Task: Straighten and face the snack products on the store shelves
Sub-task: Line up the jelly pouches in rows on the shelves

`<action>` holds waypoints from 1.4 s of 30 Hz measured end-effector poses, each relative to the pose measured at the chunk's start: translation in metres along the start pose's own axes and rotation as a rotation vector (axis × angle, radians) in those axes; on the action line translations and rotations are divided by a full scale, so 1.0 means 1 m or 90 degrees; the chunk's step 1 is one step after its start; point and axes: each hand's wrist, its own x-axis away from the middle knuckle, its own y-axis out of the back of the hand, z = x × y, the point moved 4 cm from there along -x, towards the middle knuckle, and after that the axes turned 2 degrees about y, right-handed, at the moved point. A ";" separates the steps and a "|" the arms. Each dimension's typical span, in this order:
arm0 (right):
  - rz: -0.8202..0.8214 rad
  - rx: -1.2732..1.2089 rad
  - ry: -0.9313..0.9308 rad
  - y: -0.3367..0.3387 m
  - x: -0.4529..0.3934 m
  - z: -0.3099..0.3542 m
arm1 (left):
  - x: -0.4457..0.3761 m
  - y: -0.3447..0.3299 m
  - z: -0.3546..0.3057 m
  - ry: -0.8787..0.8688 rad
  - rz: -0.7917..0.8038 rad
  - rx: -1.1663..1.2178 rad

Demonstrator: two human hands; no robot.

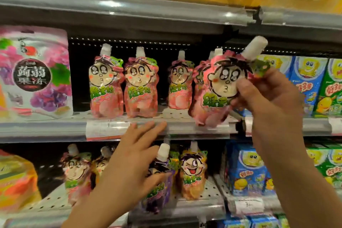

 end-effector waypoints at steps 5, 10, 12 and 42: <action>0.061 0.156 0.112 -0.050 -0.036 -0.001 | 0.001 -0.001 0.002 -0.036 -0.028 -0.041; 0.085 0.327 0.155 -0.065 -0.047 -0.015 | 0.002 -0.006 0.003 -0.034 -0.027 -0.074; 0.126 0.376 0.131 -0.069 -0.047 -0.020 | 0.002 -0.009 0.004 -0.034 -0.029 -0.081; 0.263 0.080 -0.147 -0.008 0.118 -0.051 | -0.002 -0.015 -0.011 0.019 -0.103 -0.053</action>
